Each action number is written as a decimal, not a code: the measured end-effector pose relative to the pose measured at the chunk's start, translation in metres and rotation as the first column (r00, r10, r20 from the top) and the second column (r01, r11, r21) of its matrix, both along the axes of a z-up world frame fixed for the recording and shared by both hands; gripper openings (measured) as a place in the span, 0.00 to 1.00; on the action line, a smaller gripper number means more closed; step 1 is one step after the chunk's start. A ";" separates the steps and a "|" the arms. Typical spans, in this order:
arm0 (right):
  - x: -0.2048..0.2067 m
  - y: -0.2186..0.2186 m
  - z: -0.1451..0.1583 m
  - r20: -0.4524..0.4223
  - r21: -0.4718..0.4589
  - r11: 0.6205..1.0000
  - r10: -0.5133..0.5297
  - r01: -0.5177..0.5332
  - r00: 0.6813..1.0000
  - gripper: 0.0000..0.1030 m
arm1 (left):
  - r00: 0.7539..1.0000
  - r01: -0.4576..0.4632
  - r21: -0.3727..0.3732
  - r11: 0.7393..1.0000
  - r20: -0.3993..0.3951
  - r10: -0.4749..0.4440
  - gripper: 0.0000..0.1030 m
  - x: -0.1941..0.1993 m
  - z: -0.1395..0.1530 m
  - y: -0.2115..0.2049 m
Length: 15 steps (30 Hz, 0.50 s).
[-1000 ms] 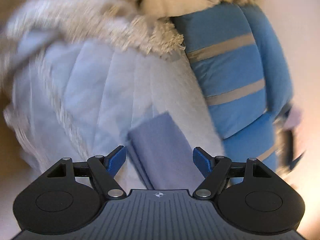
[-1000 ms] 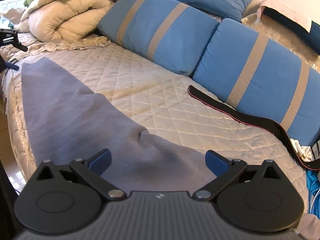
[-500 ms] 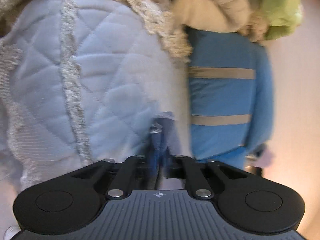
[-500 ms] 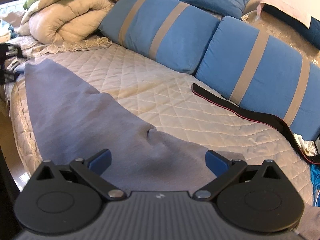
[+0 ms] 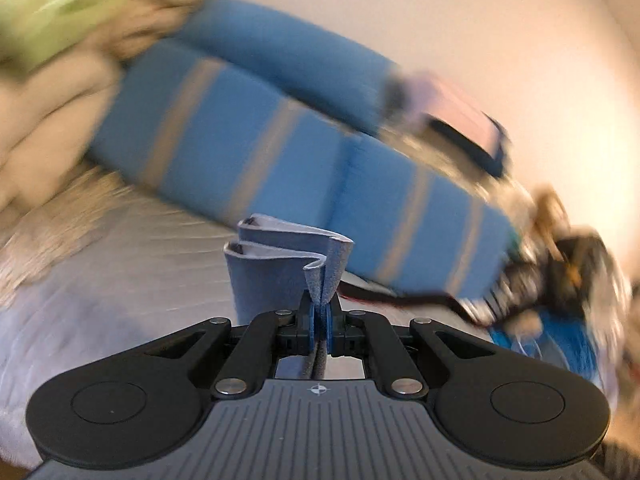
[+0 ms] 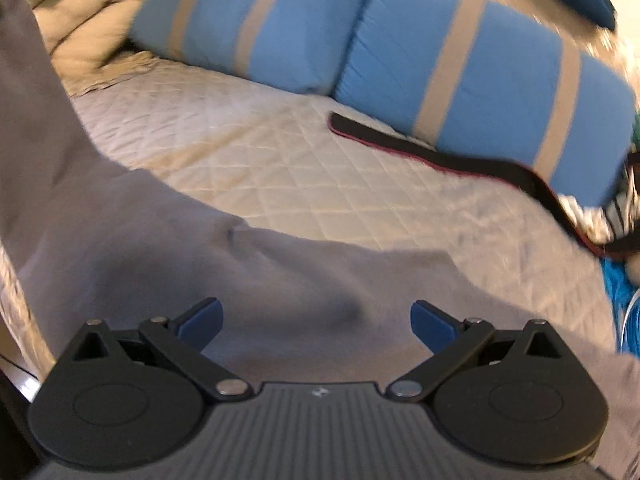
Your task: Fold clothes
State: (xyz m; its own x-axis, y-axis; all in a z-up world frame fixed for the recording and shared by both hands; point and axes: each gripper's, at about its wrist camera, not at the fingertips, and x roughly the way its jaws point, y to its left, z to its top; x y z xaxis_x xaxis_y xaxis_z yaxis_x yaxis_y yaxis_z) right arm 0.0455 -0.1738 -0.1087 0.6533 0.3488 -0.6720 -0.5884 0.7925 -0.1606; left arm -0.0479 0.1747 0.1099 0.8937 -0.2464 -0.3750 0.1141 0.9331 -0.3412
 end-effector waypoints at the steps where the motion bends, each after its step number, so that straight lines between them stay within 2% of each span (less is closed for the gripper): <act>1: 0.003 -0.003 0.001 -0.007 0.005 1.000 -0.017 0.017 1.000 1.00 | 0.999 0.043 0.028 0.999 -0.003 -0.043 0.04 0.001 0.004 -0.021; 3: 0.007 -0.010 0.004 -0.009 0.010 0.999 -0.048 0.049 0.999 1.00 | 0.992 0.122 0.087 0.989 -0.020 -0.121 0.04 0.008 0.007 -0.061; 6: 0.010 -0.020 0.009 -0.010 0.024 0.996 -0.080 0.081 0.997 1.00 | 0.976 0.218 0.173 0.961 -0.056 -0.211 0.05 0.018 -0.004 -0.114; 10: 0.008 -0.036 0.013 -0.006 0.040 0.994 -0.100 0.101 0.995 1.00 | 0.943 0.317 0.239 0.918 -0.180 -0.279 0.07 0.033 -0.040 -0.164; 13: 0.005 -0.046 0.013 0.015 0.025 0.994 -0.108 0.108 0.994 1.00 | 0.928 0.347 0.243 0.906 -0.228 -0.294 0.15 0.043 -0.058 -0.175; 15: 0.001 -0.050 0.012 0.032 0.006 0.995 -0.102 0.102 0.994 1.00 | 0.932 0.338 0.218 0.915 -0.209 -0.295 0.30 0.045 -0.059 -0.171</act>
State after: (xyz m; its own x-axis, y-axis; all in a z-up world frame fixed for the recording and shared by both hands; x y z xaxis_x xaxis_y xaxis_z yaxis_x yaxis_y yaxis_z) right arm 0.0463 -0.2241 -0.0970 0.7072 0.2820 -0.6483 -0.4988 0.8489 -0.1749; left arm -0.0034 0.0036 0.0508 0.7023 -0.3861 -0.5981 0.3786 0.9140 -0.1455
